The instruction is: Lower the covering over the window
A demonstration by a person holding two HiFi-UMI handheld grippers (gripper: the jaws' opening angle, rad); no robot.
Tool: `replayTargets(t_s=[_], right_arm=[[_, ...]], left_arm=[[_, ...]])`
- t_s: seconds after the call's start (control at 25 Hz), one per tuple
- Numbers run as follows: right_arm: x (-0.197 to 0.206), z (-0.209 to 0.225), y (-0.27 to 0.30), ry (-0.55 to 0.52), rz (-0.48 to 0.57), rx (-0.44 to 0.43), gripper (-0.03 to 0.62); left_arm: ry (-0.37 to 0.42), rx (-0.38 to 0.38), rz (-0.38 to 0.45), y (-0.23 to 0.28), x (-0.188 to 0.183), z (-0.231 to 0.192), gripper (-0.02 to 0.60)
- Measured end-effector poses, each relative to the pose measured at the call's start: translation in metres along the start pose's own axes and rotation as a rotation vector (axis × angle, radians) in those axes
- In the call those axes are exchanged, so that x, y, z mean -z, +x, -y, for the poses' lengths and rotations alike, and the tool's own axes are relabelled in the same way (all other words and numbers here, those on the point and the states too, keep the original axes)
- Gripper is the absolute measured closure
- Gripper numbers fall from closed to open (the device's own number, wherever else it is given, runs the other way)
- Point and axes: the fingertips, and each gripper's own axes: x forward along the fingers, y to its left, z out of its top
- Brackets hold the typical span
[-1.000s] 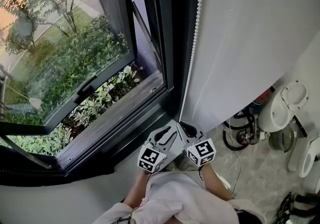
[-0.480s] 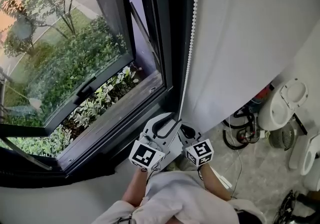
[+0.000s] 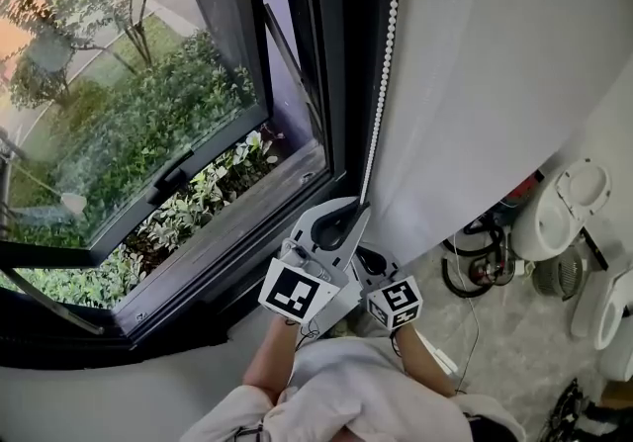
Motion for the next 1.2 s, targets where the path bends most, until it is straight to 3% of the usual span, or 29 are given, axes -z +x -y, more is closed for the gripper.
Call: replayTargets(t_s=[0.12,1.2], right_arm=[[0.004,0.001,0.001,-0.006,-0.019,0.003,0.598],[0.090,0.011,0.005,-0.036,-0.277,0.033,0.595]], left_arm=[[0.013,-0.006,-0.013,0.000,0.005,0.001,0.566],[-0.123,-0.003,-0.162,-0.012,0.097,0.022,0.568]])
